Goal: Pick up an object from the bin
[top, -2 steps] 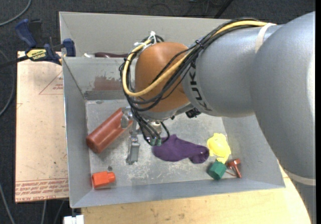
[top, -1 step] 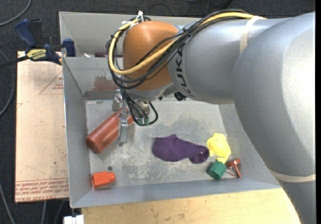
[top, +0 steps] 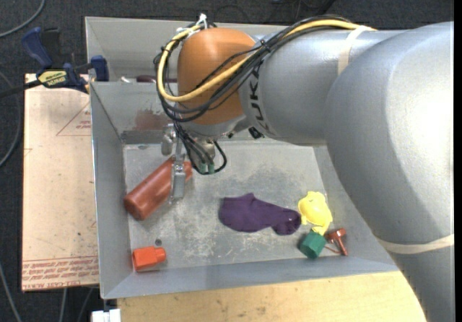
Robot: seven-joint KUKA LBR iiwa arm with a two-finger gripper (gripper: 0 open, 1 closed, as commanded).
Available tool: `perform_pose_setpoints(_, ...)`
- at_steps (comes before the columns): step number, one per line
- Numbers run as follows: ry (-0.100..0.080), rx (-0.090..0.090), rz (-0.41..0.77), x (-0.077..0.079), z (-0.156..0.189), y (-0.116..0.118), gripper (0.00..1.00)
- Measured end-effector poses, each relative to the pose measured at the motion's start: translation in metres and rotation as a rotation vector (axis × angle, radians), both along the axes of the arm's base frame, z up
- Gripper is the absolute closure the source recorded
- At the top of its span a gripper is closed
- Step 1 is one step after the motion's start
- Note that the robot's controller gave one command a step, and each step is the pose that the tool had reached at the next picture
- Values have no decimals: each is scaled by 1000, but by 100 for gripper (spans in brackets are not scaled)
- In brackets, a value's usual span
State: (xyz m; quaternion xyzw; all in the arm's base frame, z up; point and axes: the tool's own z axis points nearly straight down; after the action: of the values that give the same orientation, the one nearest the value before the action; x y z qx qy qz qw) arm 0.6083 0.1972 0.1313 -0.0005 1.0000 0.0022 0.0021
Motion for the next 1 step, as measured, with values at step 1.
perform_pose_setpoints(1,6,-1,182,-25,-61,0,100)
